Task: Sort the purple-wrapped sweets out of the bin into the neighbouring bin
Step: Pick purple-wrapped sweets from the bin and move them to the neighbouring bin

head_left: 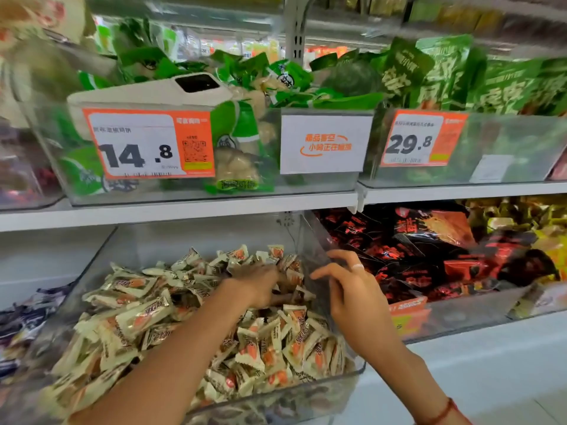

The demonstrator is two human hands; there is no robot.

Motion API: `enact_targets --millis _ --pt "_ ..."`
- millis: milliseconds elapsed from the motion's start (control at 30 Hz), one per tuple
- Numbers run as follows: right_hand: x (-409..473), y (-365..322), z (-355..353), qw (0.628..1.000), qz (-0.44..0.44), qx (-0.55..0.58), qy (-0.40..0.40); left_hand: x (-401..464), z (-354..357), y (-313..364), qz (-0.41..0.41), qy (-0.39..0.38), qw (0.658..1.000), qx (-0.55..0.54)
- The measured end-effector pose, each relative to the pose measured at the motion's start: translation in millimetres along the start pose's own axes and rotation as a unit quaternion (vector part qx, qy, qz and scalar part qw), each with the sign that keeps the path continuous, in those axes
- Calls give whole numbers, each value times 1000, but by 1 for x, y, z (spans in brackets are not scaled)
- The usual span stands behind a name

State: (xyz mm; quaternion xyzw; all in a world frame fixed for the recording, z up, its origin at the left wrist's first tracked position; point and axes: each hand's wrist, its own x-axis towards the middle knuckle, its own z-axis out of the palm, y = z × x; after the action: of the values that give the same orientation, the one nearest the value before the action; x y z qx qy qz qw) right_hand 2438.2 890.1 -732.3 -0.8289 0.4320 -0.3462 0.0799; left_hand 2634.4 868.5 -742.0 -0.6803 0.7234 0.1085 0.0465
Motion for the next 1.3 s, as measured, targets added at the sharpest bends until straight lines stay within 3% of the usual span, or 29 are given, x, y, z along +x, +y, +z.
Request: enact_targets --millis 100,367,533,600,700,800,867,1033,1300 --pt "-1 0 0 1000 -4 6 3 -17 1 -9 -42 62 997 -6" --pt "0 -1 -2 1000 -19 -19 9 -76 -21 -29 -104 81 991 -12" --pt "4 -14 -11 969 -158 -157 108 -117 -14 -50 -149 146 977 -41" --pt "12 -31 -16 979 -167 -113 32 -125 -12 -52 -143 159 976 -38" --pt "40 -46 -3 977 -128 -66 -158 -132 -11 -55 -137 166 976 -37" --pt "71 -47 29 908 -108 -134 -381 -140 -10 -62 -131 163 977 -31" --pt "81 -48 47 856 -97 -181 -475 -146 -8 -66 -127 156 979 -34" --pt "97 -53 66 832 -119 -222 -495 -149 -6 -72 -109 141 983 -32" --pt "89 -47 60 887 -91 -67 -448 -138 -24 -64 -92 187 974 -91"
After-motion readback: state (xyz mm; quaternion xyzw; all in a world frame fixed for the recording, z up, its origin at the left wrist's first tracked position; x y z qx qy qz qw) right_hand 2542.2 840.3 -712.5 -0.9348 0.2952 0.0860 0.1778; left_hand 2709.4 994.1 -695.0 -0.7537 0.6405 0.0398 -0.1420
